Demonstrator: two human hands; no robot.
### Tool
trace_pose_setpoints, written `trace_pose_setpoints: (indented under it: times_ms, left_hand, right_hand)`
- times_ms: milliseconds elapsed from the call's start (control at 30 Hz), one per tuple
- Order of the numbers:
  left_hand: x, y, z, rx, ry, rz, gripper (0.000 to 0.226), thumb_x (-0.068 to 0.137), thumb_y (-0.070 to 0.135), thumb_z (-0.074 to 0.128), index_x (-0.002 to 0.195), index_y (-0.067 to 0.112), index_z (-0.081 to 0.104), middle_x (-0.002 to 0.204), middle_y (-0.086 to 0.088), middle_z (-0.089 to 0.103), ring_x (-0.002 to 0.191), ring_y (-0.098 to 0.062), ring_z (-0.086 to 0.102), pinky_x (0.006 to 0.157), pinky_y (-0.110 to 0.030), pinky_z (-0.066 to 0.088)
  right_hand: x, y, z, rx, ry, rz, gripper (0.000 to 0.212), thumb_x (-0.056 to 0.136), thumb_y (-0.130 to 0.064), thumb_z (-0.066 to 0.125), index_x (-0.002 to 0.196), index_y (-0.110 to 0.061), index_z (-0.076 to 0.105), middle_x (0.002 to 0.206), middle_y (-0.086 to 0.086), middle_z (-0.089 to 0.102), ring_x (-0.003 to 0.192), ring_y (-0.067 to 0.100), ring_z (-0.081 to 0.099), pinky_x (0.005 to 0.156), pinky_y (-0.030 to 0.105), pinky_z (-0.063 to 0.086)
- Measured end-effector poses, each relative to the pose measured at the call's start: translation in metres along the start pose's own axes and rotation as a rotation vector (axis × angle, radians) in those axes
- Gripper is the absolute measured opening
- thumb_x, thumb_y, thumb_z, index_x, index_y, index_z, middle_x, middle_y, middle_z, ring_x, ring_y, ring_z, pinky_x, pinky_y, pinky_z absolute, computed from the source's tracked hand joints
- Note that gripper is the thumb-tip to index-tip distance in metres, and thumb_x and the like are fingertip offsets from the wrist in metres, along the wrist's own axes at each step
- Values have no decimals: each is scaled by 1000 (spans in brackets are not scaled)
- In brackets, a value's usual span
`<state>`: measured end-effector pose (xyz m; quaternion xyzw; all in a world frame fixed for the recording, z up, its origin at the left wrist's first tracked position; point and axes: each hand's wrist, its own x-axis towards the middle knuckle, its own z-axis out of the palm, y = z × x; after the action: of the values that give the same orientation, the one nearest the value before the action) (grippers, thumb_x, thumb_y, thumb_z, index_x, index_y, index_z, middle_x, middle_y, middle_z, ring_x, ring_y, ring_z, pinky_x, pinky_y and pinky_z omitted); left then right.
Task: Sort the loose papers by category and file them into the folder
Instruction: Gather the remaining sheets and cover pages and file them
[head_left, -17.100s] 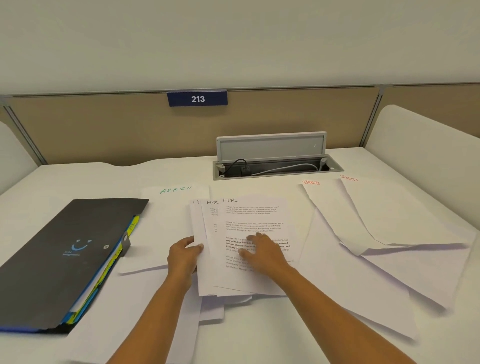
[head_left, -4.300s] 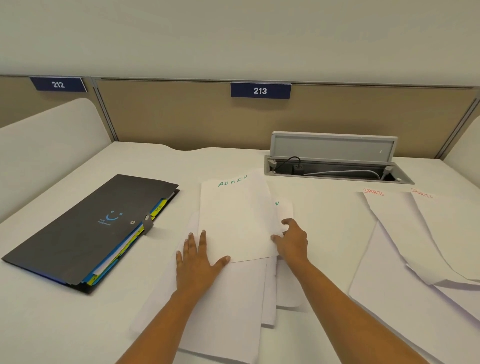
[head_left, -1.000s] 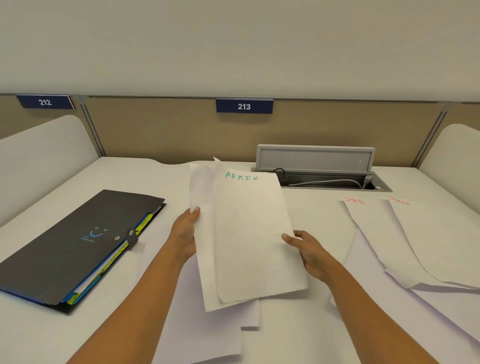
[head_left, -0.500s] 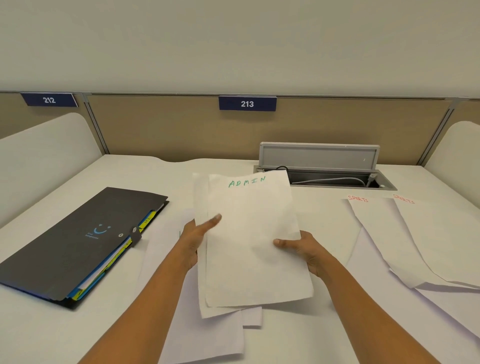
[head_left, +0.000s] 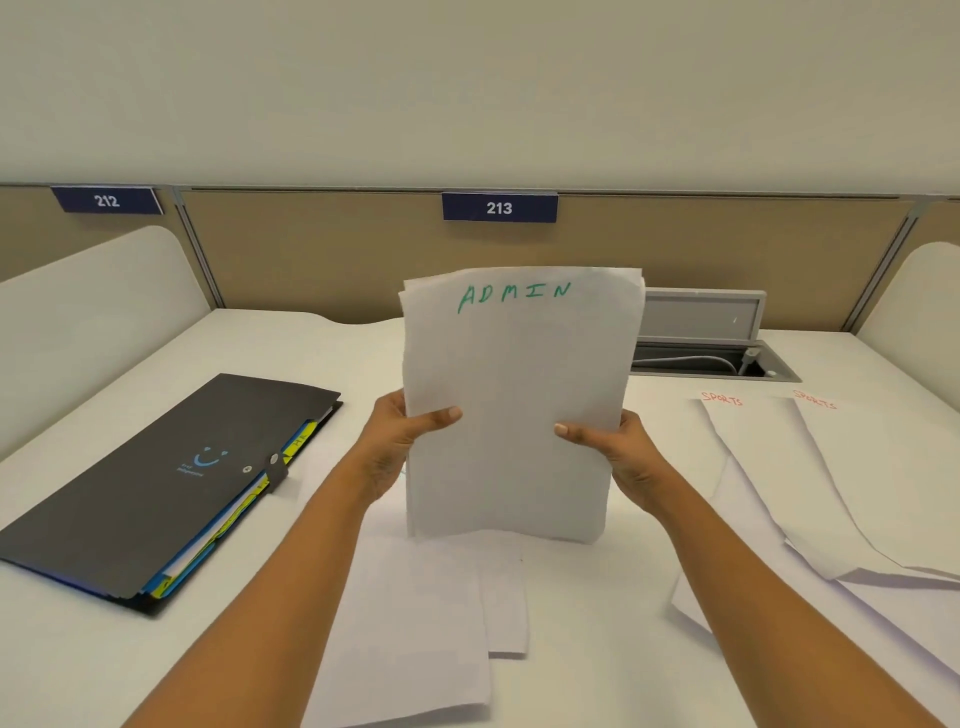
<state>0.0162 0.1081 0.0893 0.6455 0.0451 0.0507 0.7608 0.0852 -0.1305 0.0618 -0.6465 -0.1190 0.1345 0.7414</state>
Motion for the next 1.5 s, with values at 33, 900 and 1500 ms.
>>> trace_pose_setpoints:
  times_ms: [33,900,1500]
  left_hand:
    - [-1,-5,1,6,3,-16,55,42,26,85,93,17,68,87,1,74,79,-17,70,66,-28,56]
    - [-16,-16,-27,69,293,-71,22,92,19,55,111,11,60,97,-2,67,87,-21,64,81,-36,53]
    - [-69,-29,-196,758,915,-18,17,89,10,57,102,3,66,96,-13,68,85,-19,61,84,-27,48]
  right_hand:
    - [0,1,1,-5,6,5,53,48,-22,85,97,-11,68,94,4,74,87,21,69,80,34,56]
    - [6,11,47,-184,11,112,30,92,-26,56,119,-12,55,109,6,65,93,25,65,79,38,53]
    - [21,53,126,-44,54,331,35,94,-13,54,128,-3,50,118,12,62,104,32,59,96,46,47]
